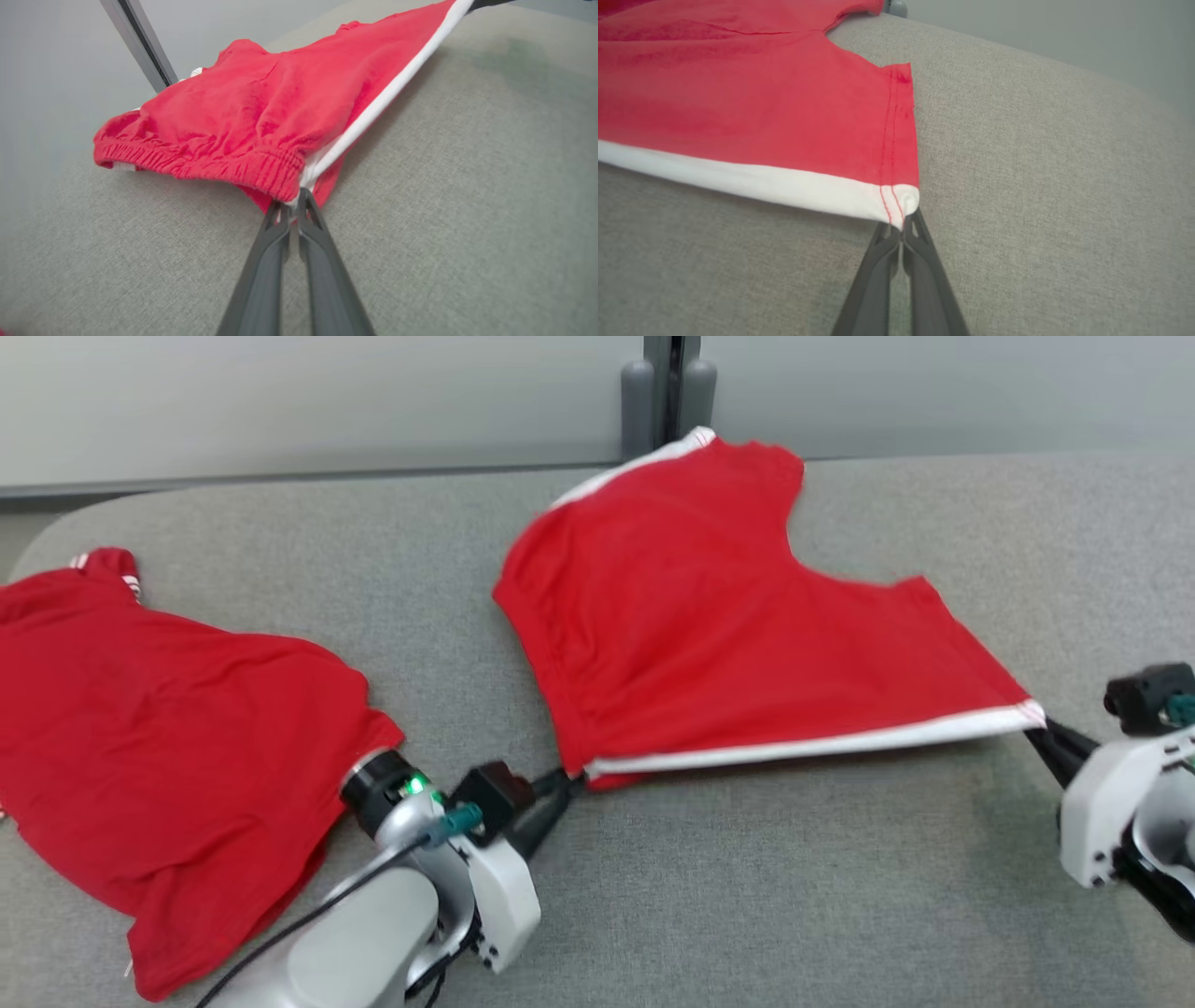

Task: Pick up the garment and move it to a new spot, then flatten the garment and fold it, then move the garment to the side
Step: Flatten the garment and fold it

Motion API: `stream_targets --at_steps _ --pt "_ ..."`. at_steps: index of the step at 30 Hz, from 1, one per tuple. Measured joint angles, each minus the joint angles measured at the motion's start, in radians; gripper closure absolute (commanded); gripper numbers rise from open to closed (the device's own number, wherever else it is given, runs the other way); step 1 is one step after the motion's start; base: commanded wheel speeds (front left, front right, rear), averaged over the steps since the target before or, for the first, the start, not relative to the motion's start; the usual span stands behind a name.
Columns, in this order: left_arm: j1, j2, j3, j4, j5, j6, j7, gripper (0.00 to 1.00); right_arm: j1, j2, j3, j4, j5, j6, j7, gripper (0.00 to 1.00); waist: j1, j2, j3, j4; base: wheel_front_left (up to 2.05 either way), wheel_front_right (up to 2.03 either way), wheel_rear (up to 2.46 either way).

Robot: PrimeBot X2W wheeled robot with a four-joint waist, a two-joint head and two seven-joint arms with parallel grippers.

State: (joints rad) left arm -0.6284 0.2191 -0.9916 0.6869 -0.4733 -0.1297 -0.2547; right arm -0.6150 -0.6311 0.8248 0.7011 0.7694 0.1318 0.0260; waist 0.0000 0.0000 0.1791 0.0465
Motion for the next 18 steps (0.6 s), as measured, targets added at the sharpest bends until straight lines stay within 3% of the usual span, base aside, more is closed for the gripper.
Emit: stream_targets --at_steps 8,18 --pt "0.07 0.073 -0.122 -0.089 -0.095 0.0 0.047 1.0 0.108 -0.202 0.134 -0.231 0.188 0.0 0.145 1.0 -0.0001 0.0 -0.081 0.02 0.0 0.0 0.0" --pt "0.15 0.177 -0.188 -0.295 -0.21 -0.001 0.142 1.0 0.201 -0.378 0.153 -0.42 0.312 0.0 0.297 1.0 0.0 0.0 -0.111 0.017 0.0 0.0 0.0"
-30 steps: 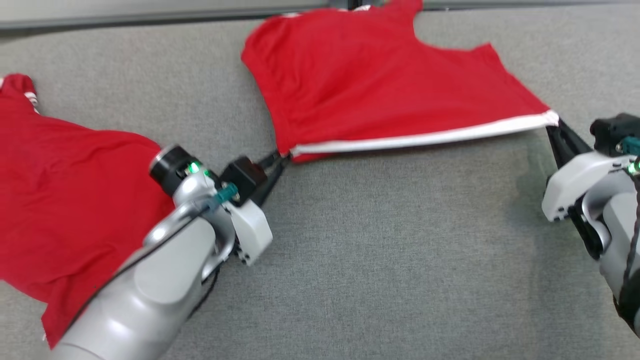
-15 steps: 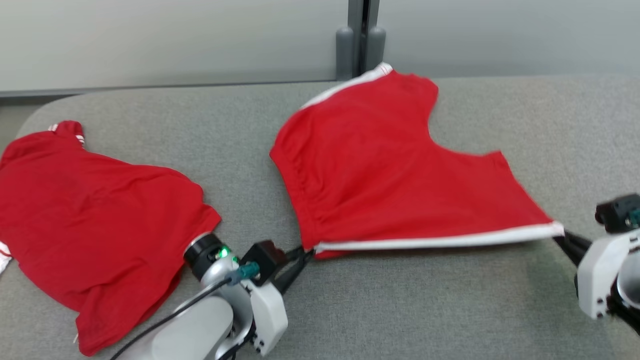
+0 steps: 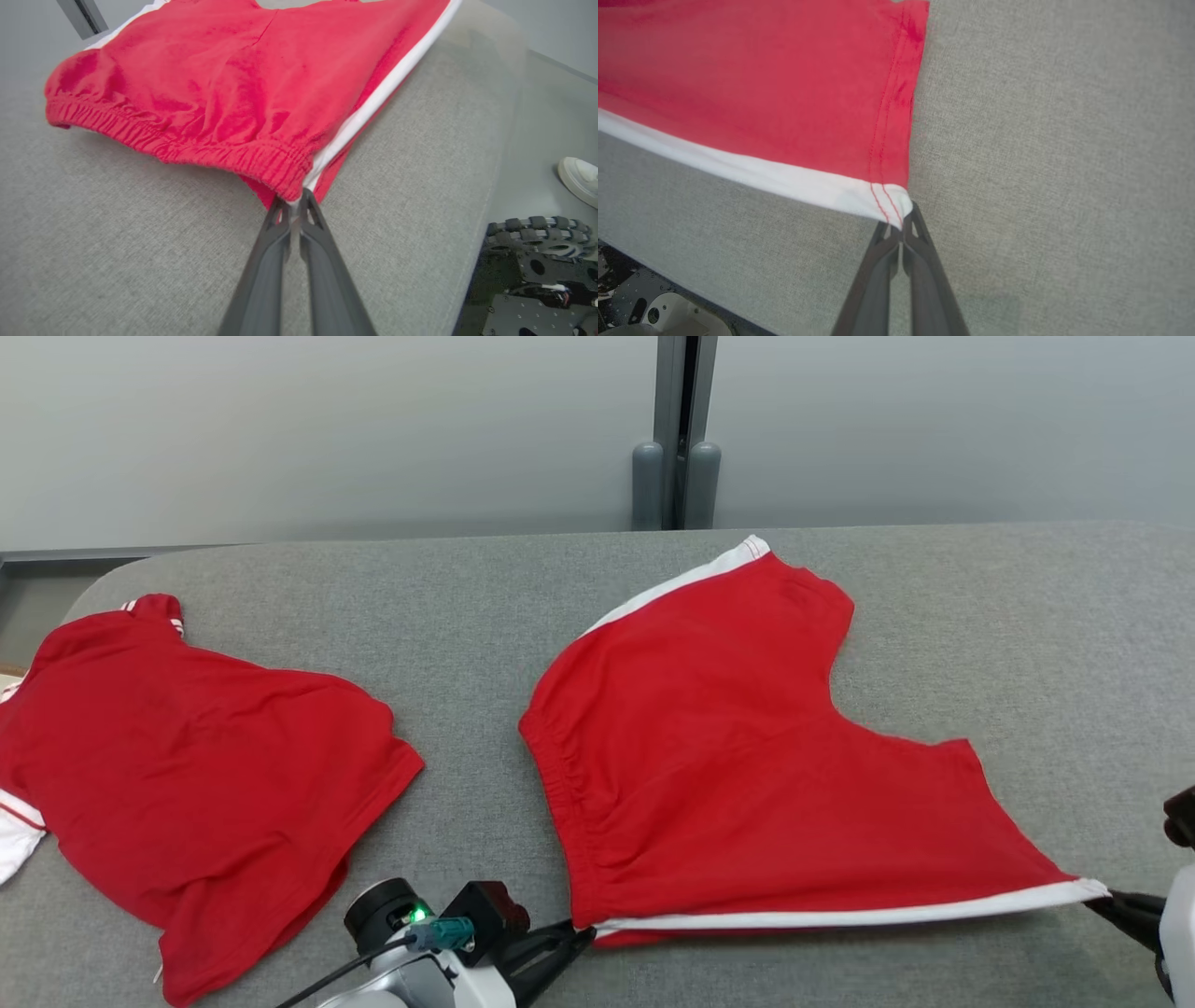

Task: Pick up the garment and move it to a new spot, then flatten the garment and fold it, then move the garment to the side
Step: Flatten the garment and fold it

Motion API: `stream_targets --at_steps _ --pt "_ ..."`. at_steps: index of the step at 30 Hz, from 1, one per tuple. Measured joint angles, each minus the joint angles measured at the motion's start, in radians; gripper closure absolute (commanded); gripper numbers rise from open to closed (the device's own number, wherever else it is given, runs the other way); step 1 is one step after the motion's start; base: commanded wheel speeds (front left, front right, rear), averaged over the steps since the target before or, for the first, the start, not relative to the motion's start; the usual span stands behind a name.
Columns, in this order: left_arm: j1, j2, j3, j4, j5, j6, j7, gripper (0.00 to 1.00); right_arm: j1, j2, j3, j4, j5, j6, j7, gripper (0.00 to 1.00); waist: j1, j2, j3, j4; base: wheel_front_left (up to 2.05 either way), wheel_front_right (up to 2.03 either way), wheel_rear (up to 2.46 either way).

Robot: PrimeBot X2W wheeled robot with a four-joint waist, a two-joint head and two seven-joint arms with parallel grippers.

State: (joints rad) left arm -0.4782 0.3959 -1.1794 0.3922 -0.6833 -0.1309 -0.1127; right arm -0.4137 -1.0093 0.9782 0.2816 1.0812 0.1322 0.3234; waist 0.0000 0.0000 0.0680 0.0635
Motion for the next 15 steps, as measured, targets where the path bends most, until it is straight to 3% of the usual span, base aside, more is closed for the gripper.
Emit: stream_targets --at_steps 9,15 --pt "0.028 0.108 -0.039 -0.197 -0.02 0.006 0.091 1.0 0.073 -0.096 -0.063 -0.155 0.063 0.0 0.157 1.0 0.0 0.0001 -0.016 -0.025 0.0 0.0 0.0" --pt "0.033 0.125 -0.018 -0.276 -0.038 0.031 0.107 1.0 0.055 -0.128 -0.162 -0.206 0.032 0.0 0.201 1.0 0.0 0.0001 -0.009 -0.021 0.0 0.0 0.0"
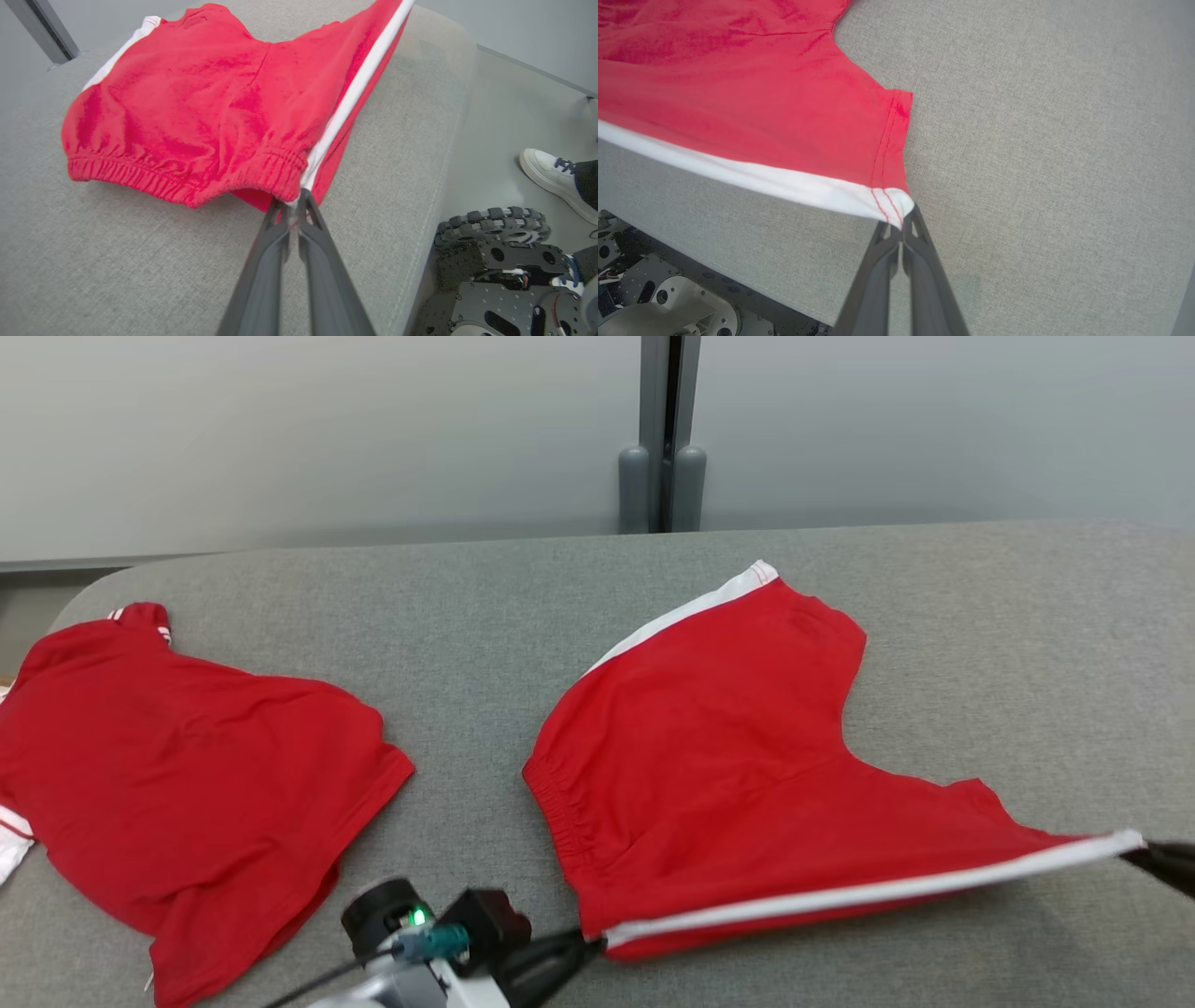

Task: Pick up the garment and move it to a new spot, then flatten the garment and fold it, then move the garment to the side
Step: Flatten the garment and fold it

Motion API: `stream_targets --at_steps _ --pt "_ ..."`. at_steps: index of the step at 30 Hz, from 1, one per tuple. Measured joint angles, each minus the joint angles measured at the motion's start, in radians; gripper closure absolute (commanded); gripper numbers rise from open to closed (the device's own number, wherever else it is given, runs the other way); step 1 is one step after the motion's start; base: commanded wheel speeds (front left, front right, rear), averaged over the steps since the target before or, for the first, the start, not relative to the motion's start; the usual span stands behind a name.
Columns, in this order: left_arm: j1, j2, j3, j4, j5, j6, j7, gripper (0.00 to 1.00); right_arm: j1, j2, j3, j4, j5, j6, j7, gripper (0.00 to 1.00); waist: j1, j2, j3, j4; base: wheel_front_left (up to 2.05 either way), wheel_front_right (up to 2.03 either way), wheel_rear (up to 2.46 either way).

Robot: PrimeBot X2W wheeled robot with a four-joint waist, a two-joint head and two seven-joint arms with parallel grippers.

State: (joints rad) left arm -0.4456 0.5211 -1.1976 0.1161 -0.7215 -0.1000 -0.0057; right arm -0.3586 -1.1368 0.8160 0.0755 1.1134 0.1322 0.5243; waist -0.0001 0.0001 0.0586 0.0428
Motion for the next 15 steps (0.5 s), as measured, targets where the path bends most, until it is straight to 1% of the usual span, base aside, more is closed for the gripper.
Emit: stream_targets --at_steps 5,8,11,15 --pt "-0.048 -0.004 0.049 -0.013 -0.007 0.026 -0.017 1.0 -0.05 0.039 -0.053 -0.007 -0.065 0.0 0.027 1.0 0.0 0.0 0.031 0.021 0.0 0.0 0.0" --pt "-0.082 -0.01 0.061 -0.014 -0.002 0.026 -0.022 1.0 -0.099 0.069 -0.091 -0.005 -0.094 0.0 0.041 1.0 0.0 0.0 0.06 0.041 0.0 0.0 0.0" --pt "-0.117 -0.021 0.071 -0.011 0.002 0.022 -0.026 1.0 -0.16 0.085 -0.12 -0.004 -0.126 0.0 0.06 1.0 0.0 0.0 0.092 0.067 0.0 0.0 0.0" --pt "-0.175 -0.054 0.086 0.003 0.01 0.015 -0.038 1.0 -0.257 0.11 -0.145 0.006 -0.161 0.0 0.098 1.0 0.0 0.0 0.145 0.103 0.0 0.0 0.0"
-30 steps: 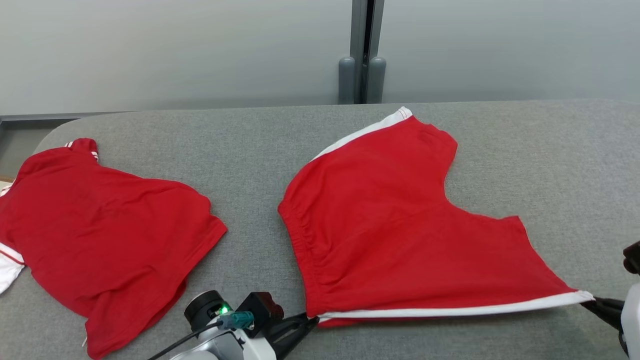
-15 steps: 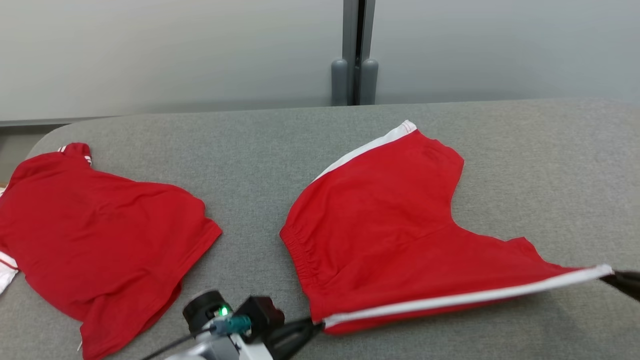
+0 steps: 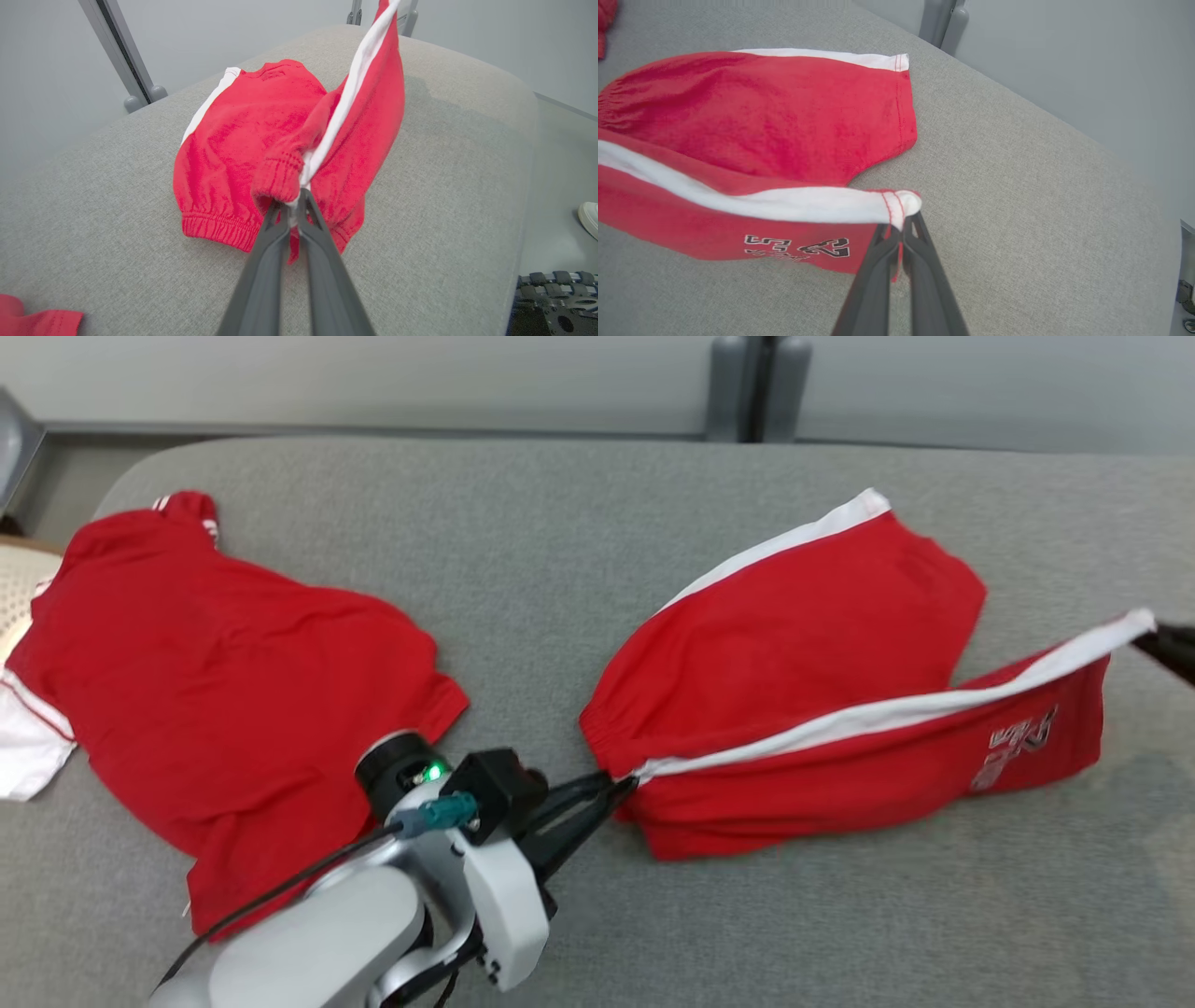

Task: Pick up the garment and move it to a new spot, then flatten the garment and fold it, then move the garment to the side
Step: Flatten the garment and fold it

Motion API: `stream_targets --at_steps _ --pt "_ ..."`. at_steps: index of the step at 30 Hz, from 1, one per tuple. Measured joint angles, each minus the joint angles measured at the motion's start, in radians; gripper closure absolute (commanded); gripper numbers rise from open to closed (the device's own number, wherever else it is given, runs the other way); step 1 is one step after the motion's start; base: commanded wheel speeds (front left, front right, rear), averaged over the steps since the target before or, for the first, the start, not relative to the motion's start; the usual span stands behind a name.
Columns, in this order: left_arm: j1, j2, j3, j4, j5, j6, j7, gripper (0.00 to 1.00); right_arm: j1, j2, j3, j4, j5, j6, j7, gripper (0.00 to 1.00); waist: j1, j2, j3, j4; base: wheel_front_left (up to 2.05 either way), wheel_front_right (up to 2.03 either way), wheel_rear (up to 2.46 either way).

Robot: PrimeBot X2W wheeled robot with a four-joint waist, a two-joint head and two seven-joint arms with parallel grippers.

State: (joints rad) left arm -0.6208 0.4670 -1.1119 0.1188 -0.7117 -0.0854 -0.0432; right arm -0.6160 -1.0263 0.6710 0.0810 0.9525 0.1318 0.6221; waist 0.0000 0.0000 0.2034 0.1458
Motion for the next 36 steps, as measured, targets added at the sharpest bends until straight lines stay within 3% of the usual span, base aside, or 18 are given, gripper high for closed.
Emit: stream_targets --at_steps 10,17,28,36 --pt "-0.129 -0.126 0.05 0.147 -0.002 -0.003 -0.055 1.0 -0.264 0.081 0.027 0.122 -0.093 0.0 0.051 1.0 0.0 0.0 0.141 0.11 0.0 0.0 0.0" --pt "-0.178 -0.19 0.055 0.227 -0.011 -0.019 -0.095 1.0 -0.364 0.107 0.076 0.236 -0.139 0.0 0.014 1.0 0.0 0.0 0.21 0.164 0.0 0.0 0.0" --pt "-0.247 -0.251 0.039 0.312 -0.013 -0.034 -0.143 1.0 -0.473 0.152 0.097 0.386 -0.155 0.0 -0.027 1.0 0.0 0.0 0.292 0.204 0.0 0.0 0.0" --pt "-0.282 -0.277 0.034 0.367 -0.023 -0.038 -0.172 1.0 -0.514 0.165 0.131 0.424 -0.145 0.0 -0.098 1.0 0.0 0.0 0.324 0.219 0.0 0.0 0.0"
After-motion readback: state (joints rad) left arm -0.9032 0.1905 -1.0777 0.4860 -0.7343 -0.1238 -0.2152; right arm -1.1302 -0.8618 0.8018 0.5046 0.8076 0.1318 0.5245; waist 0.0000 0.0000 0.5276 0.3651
